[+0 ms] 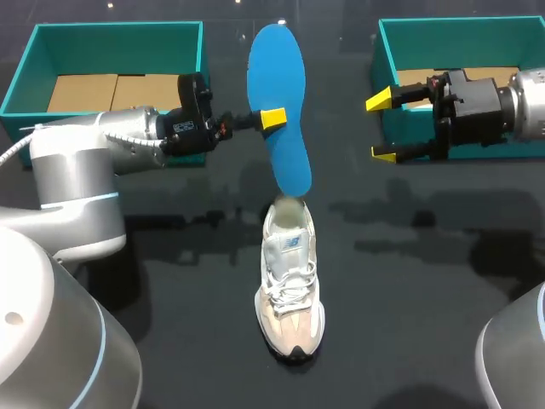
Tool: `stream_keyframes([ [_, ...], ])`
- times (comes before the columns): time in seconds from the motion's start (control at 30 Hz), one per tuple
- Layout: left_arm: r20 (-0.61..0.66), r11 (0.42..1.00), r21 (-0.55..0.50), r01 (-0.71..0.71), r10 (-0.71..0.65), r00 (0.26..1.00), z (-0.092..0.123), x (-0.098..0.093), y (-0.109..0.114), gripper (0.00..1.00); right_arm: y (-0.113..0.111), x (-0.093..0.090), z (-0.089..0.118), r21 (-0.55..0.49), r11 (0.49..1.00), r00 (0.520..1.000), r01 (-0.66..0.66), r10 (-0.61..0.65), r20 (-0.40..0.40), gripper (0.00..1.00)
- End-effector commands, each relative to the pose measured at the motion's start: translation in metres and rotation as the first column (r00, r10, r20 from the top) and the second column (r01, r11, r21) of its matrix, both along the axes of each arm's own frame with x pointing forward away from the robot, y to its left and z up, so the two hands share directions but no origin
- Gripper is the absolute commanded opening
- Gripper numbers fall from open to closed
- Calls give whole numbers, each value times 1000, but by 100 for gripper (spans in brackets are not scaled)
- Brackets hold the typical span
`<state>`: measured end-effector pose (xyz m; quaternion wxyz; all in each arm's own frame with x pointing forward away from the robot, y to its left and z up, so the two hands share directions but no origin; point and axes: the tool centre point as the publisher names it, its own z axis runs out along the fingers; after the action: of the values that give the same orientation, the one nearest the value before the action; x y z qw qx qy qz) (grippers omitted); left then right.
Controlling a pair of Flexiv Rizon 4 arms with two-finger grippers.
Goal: Take the shoe out of the shoebox, open the shoe tongue, remove and reinsert the insole, then place the shoe into the shoebox
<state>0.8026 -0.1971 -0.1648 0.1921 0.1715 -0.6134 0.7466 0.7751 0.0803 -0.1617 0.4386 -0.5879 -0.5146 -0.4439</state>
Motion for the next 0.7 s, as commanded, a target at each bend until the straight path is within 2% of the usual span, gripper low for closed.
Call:
stream_keyframes([
  [0.03, 163, 1000, -2, 15, -14, 987, 2, -2, 8, 0, 3, 2, -5, 27, 1000, 1000, -7, 7, -3, 100],
  [0.43, 163, 1000, -2, 15, -14, 987, 2, -2, 8, 0, 3, 2, -5, 27, 1000, 1000, -7, 7, -3, 100],
  [0.57, 311, 996, 90, 3, -31, 950, 5, -7, 6, 0, 3, 2, -5, 27, 1000, 1000, -7, 7, -3, 100],
  [0.7, 519, 998, 67, -20, -18, 854, 19, -22, 11, 0, 3, 2, -5, 27, 1000, 1000, -7, 7, -3, 100],
])
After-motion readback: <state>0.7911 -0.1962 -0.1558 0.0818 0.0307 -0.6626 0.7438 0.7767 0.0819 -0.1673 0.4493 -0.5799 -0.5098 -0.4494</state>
